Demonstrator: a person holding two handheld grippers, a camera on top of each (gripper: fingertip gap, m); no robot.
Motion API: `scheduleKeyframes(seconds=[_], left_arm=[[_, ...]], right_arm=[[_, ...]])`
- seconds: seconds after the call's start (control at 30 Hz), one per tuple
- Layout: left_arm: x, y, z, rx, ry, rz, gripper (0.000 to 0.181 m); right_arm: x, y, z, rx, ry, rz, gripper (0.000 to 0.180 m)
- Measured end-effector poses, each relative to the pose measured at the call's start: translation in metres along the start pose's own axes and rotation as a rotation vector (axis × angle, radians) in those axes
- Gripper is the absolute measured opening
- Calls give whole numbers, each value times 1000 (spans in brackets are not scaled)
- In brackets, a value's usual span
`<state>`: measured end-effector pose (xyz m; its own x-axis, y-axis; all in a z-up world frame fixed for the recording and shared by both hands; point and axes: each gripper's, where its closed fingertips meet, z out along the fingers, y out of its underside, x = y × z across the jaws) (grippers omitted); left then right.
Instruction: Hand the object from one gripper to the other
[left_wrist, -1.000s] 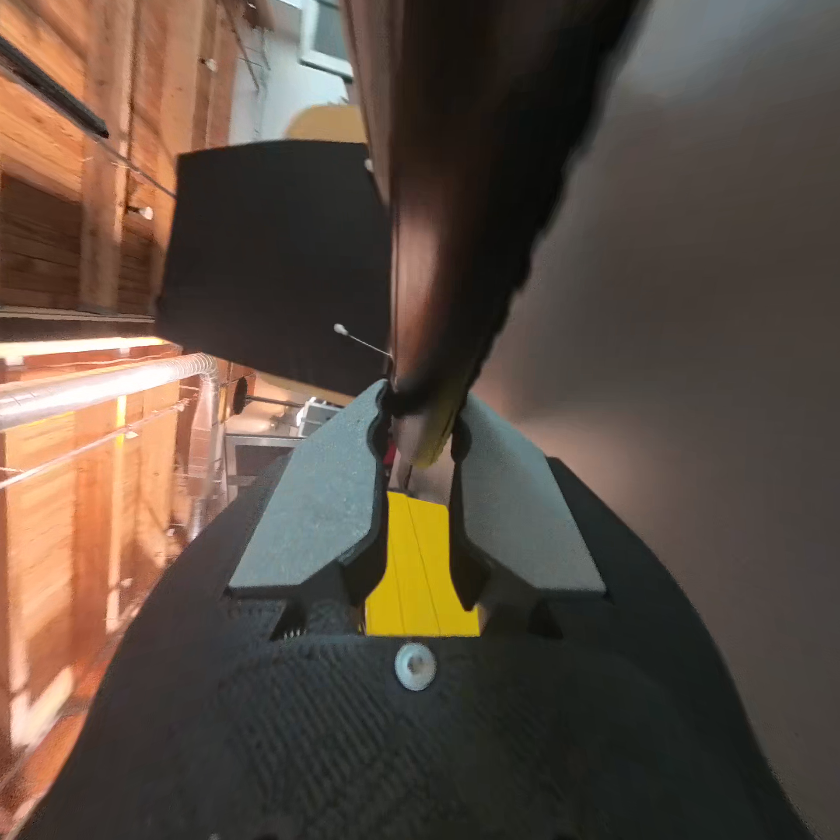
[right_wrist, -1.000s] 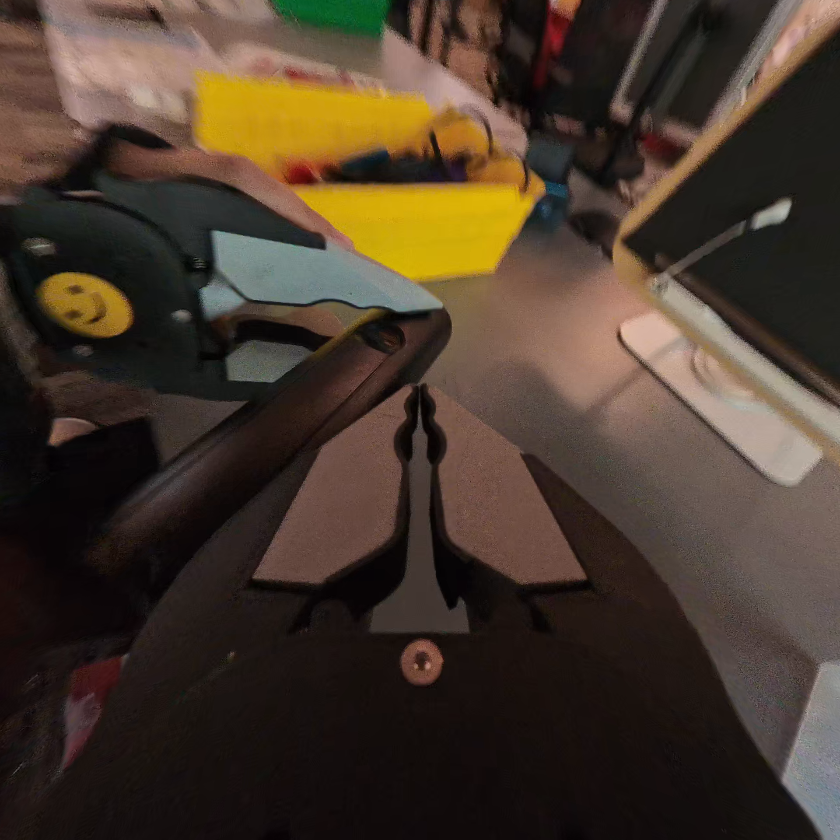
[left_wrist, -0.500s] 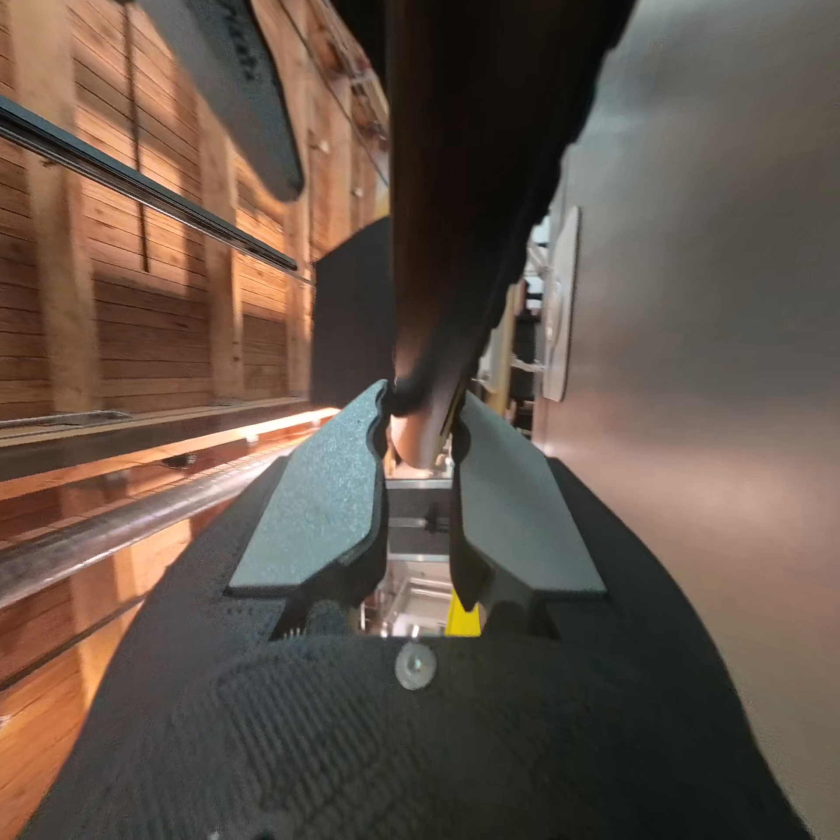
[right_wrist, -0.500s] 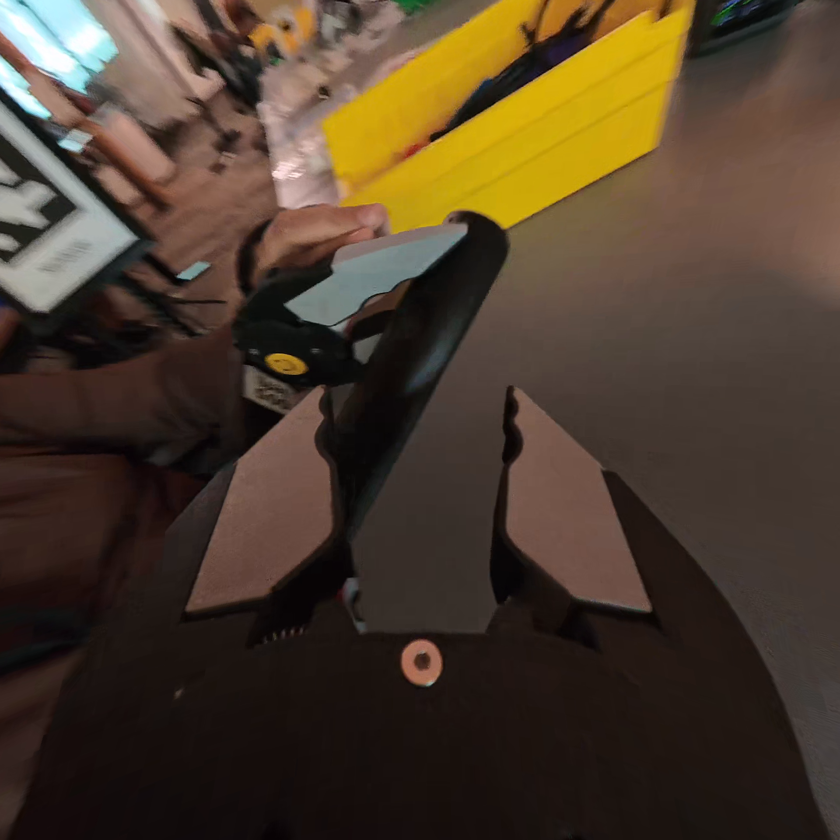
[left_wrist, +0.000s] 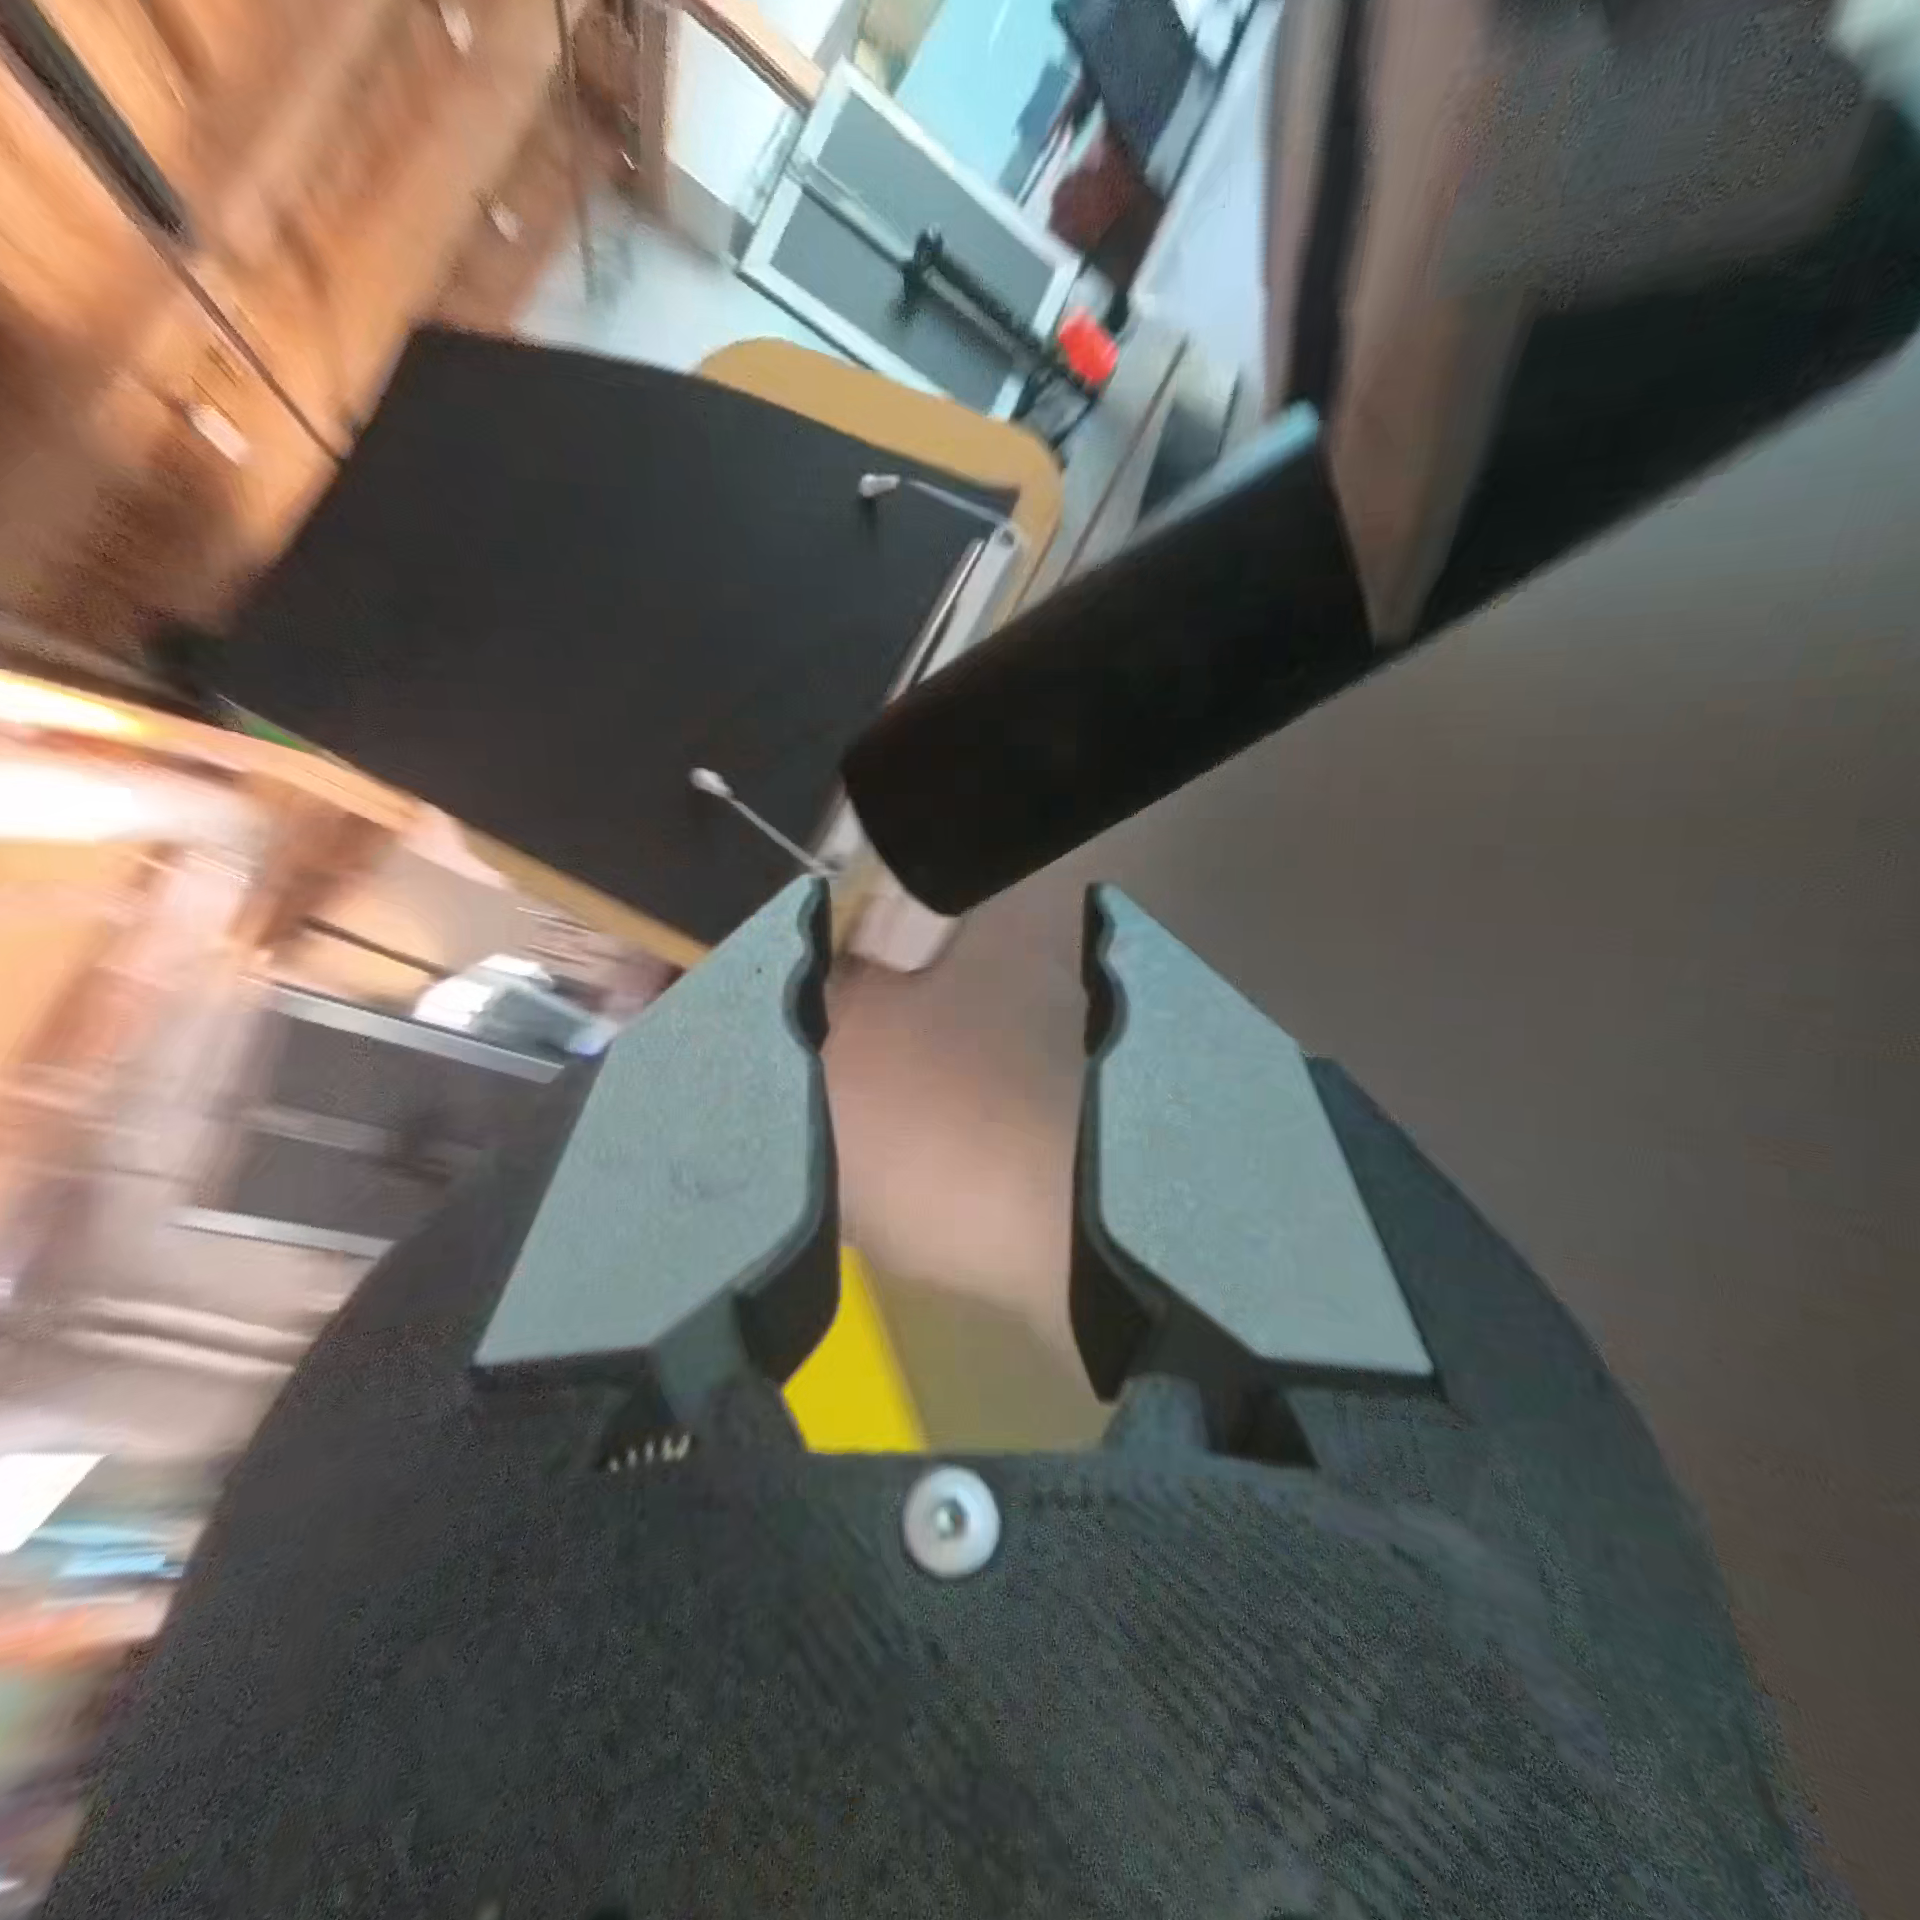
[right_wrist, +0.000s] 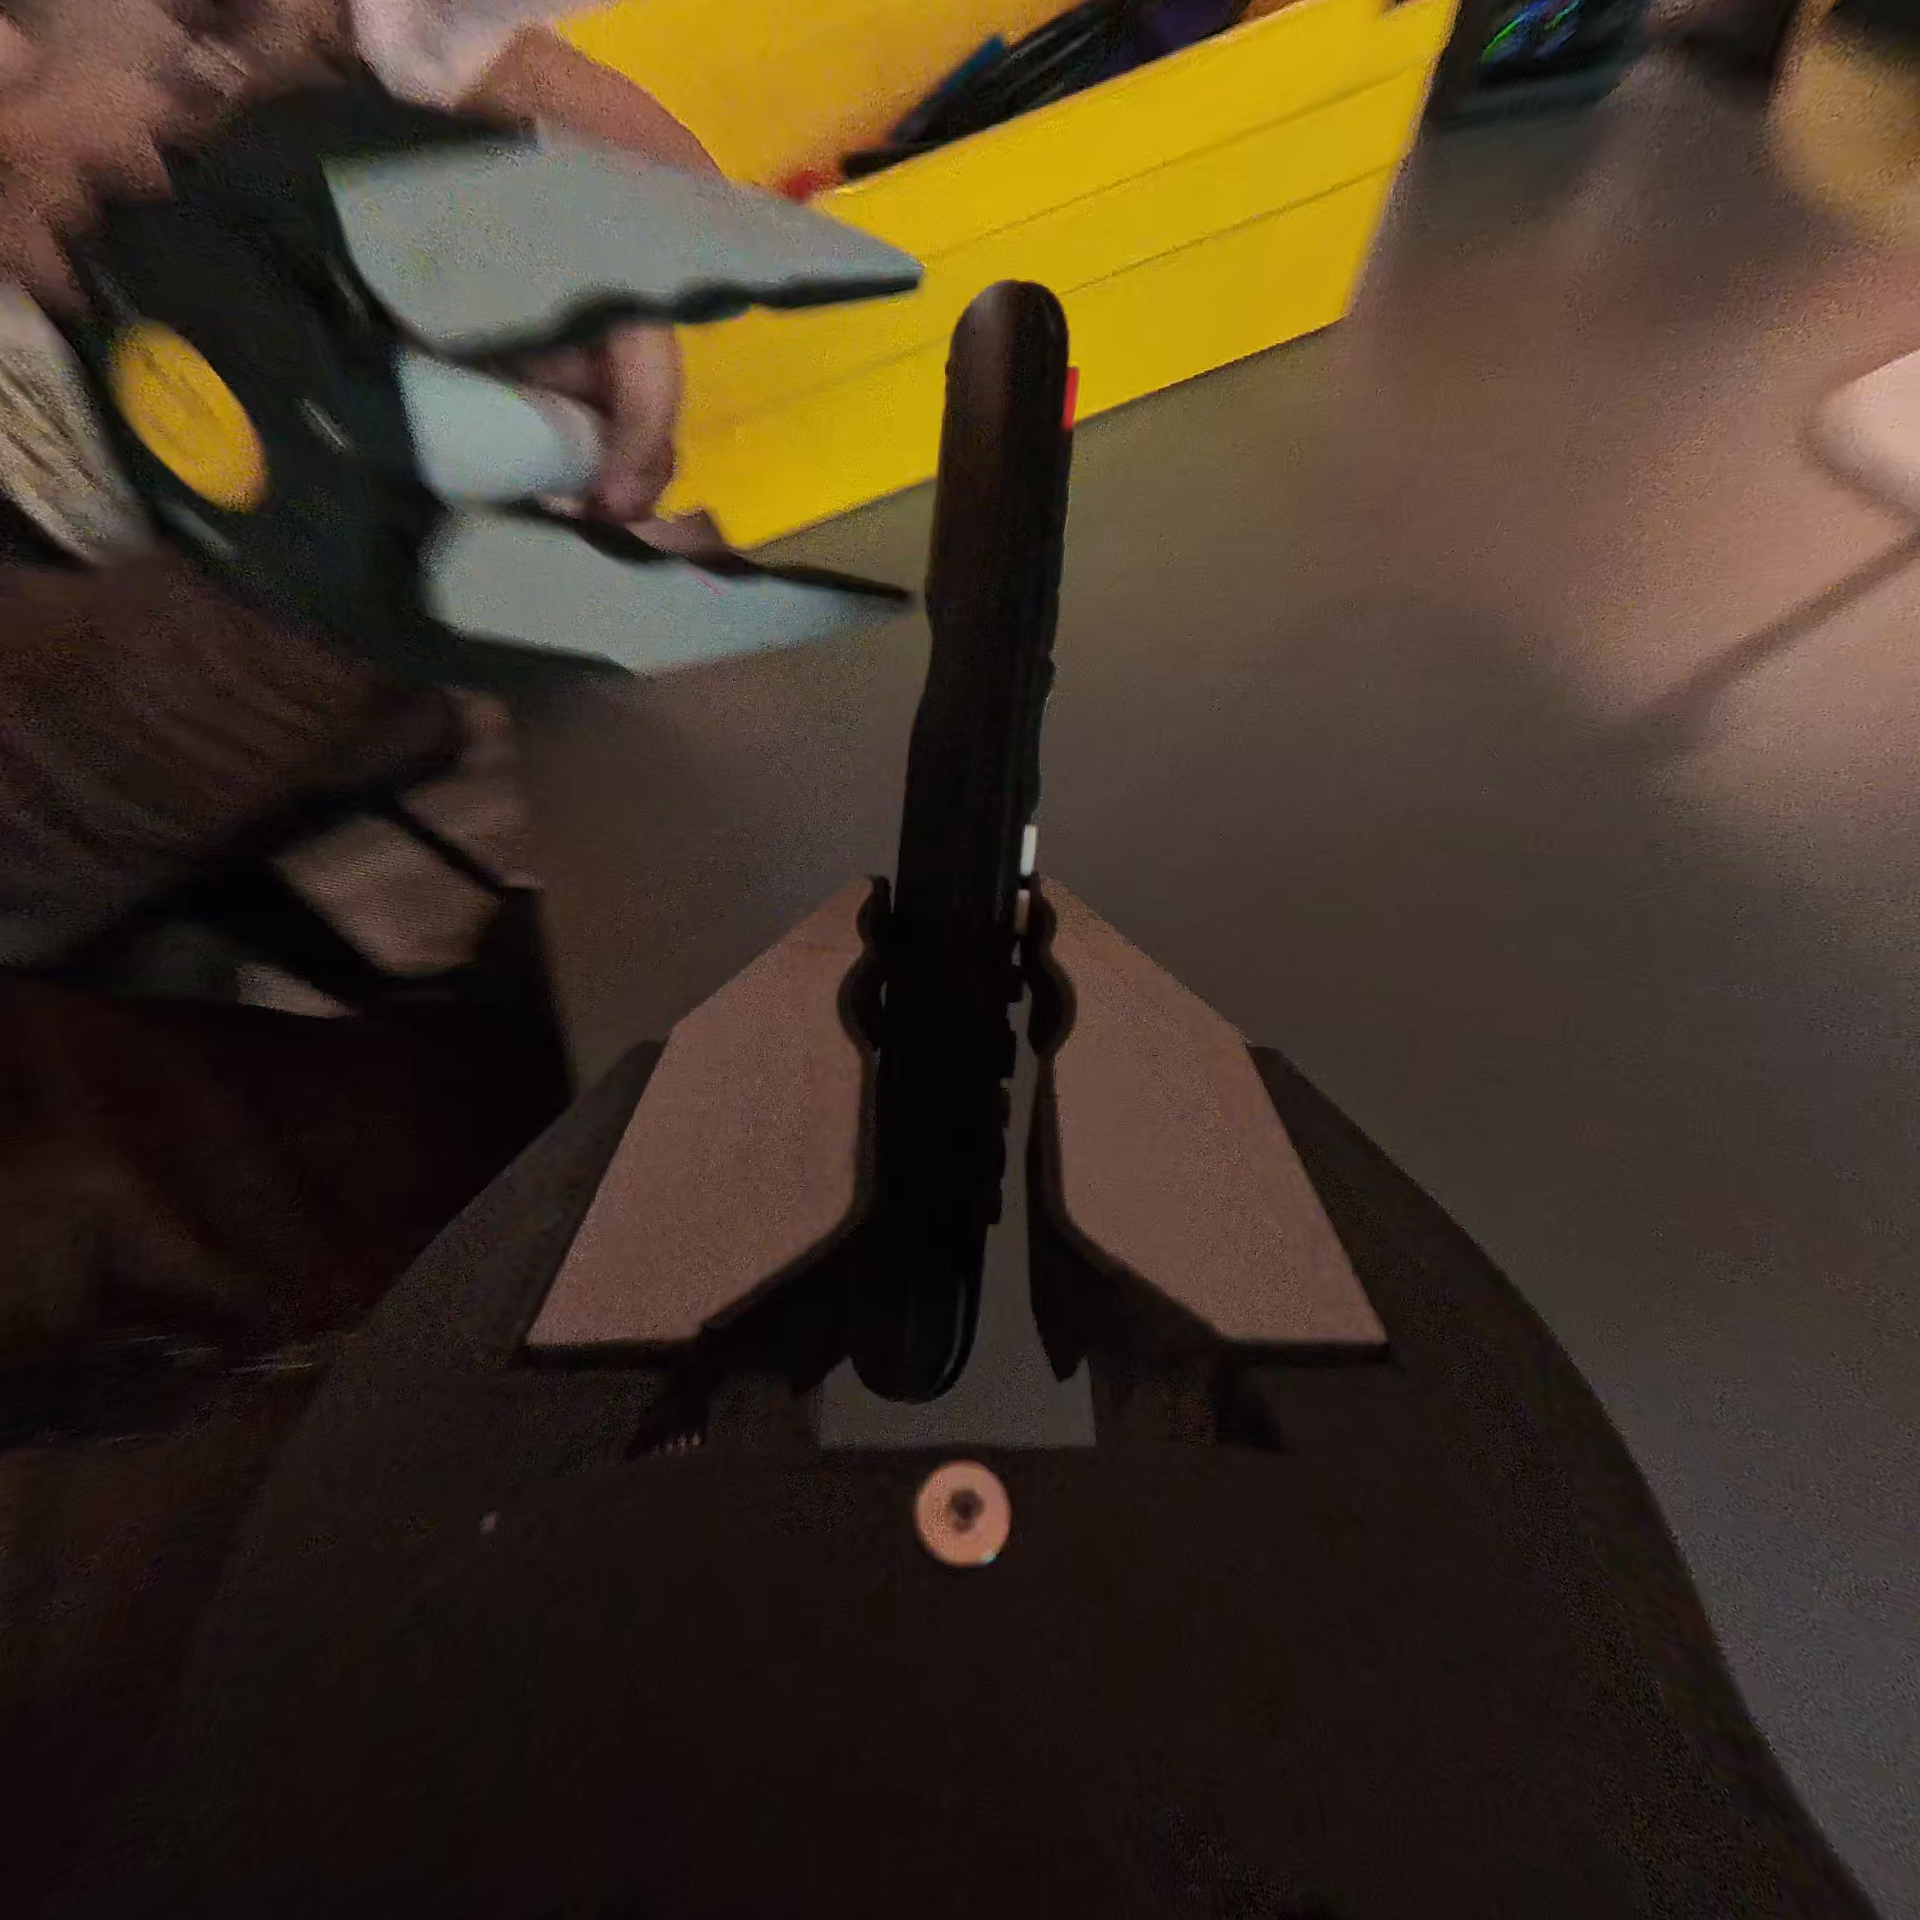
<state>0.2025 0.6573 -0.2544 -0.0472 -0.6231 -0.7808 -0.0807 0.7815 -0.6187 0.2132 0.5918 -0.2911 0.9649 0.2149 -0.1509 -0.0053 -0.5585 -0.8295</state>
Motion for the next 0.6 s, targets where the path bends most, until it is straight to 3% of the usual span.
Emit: scheduleKeyframes(seconds=[0.1, 0.17, 0.27, 0.33, 0.43, 0.6], left_arm=[[5, -21, -14, 123, 278, -474, 46], [8, -33, -24, 205, 444, -683, 46], [6, -42, -34, 281, 567, -827, 53], [-1, -60, -45, 409, 576, -842, 51], [-2, -86, -61, 537, 567, -797, 34], [6, -94, -63, 519, 426, -471, 24]], right_arm=[[7, -14, -11, 36, 194, -253, 22], [-9, -29, -17, 133, 175, -386, 22], [-43, -40, -26, 282, 51, -525, 22], [-57, -41, -26, 320, -17, -535, 22], [-57, -41, -14, 298, -4, -523, 21], [-54, -37, -2, 262, 1, -487, 25]])
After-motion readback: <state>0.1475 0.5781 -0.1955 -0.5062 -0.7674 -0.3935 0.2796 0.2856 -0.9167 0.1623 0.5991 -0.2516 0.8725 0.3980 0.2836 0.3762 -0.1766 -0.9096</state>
